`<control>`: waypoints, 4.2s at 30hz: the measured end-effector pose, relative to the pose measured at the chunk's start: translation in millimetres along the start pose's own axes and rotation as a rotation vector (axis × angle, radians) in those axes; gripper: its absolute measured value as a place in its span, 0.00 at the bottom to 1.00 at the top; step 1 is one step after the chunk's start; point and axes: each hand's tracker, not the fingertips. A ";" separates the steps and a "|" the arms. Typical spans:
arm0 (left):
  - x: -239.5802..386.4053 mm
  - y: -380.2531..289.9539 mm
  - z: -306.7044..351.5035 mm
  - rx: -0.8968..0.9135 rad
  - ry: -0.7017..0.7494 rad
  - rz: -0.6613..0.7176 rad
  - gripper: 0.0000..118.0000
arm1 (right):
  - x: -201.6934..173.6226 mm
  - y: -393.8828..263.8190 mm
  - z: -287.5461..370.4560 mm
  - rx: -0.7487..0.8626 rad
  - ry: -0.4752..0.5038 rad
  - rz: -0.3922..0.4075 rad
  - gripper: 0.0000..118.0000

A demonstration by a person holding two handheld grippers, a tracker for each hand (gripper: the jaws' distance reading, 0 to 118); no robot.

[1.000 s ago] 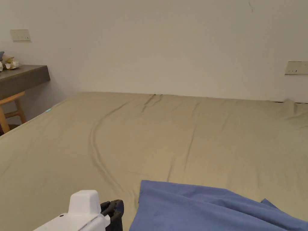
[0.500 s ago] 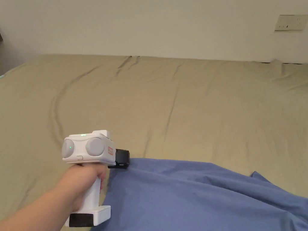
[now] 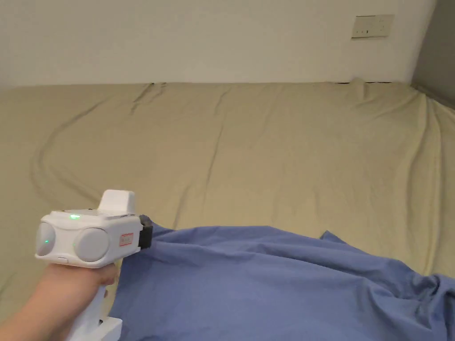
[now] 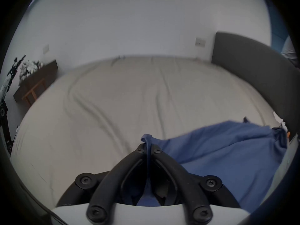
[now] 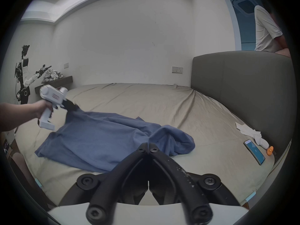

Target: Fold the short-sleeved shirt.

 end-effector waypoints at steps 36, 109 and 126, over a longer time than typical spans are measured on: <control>-82.5 30.7 220.4 0.283 -0.020 0.203 0.01 | 79.1 92.7 -78.4 -0.073 0.050 -0.046 0.10; -122.3 -52.4 142.9 0.130 0.124 0.232 0.02 | 21.5 83.8 -102.6 0.100 -0.021 0.118 0.10; -126.3 -154.2 222.6 -0.111 0.041 0.133 0.01 | 36.0 7.0 -28.5 -0.262 0.070 0.124 0.10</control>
